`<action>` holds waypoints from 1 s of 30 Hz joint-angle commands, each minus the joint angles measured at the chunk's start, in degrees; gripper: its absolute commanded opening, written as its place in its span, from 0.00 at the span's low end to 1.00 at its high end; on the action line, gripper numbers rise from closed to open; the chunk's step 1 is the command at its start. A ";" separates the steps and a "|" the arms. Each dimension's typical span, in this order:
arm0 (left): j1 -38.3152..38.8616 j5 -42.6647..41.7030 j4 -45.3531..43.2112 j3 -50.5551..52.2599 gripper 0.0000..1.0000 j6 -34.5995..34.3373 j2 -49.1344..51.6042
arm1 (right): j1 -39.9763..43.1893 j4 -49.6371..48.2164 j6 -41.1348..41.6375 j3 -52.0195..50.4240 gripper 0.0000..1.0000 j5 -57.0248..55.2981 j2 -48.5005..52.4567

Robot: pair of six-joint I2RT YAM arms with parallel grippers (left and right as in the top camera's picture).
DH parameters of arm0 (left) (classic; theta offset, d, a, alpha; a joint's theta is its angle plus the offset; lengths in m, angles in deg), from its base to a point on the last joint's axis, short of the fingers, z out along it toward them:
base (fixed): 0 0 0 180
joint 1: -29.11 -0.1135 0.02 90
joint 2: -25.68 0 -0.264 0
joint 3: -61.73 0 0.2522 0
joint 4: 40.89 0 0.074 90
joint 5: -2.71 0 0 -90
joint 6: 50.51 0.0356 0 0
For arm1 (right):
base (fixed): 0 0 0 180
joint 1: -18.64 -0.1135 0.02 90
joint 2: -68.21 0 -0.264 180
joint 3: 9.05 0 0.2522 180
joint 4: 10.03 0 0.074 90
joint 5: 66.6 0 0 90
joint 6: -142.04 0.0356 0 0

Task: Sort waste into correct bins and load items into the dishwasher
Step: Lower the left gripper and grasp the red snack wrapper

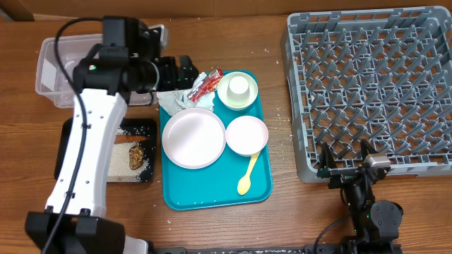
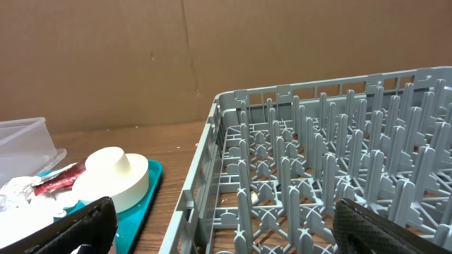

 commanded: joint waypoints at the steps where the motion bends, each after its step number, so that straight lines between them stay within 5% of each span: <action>1: 4.26 6.05 4.72 -7.76 1.00 0.79 4.44 | -0.22 -0.28 -0.20 -0.59 1.00 -0.59 -0.44; 7: 11.10 26.29 6.12 -15.43 0.99 1.84 12.81 | -0.22 -0.28 -0.20 -0.59 1.00 -0.61 -0.44; 11: 12.70 27.47 2.38 -15.41 0.99 6.84 17.84 | -0.22 -0.28 -0.20 -0.59 1.00 -0.59 -0.44; 16: 12.44 36.44 0.83 -15.41 0.94 5.25 23.87 | -0.22 -0.28 -0.20 -0.59 1.00 -0.59 -0.44; 24: 10.58 28.81 -1.33 -15.37 0.64 5.57 29.94 | -0.22 -0.28 -0.20 -0.59 1.00 -0.59 -0.44; 30: 10.58 28.68 -2.27 -15.02 0.65 7.65 33.07 | -0.22 -0.28 -0.20 -0.59 1.00 -0.61 -0.44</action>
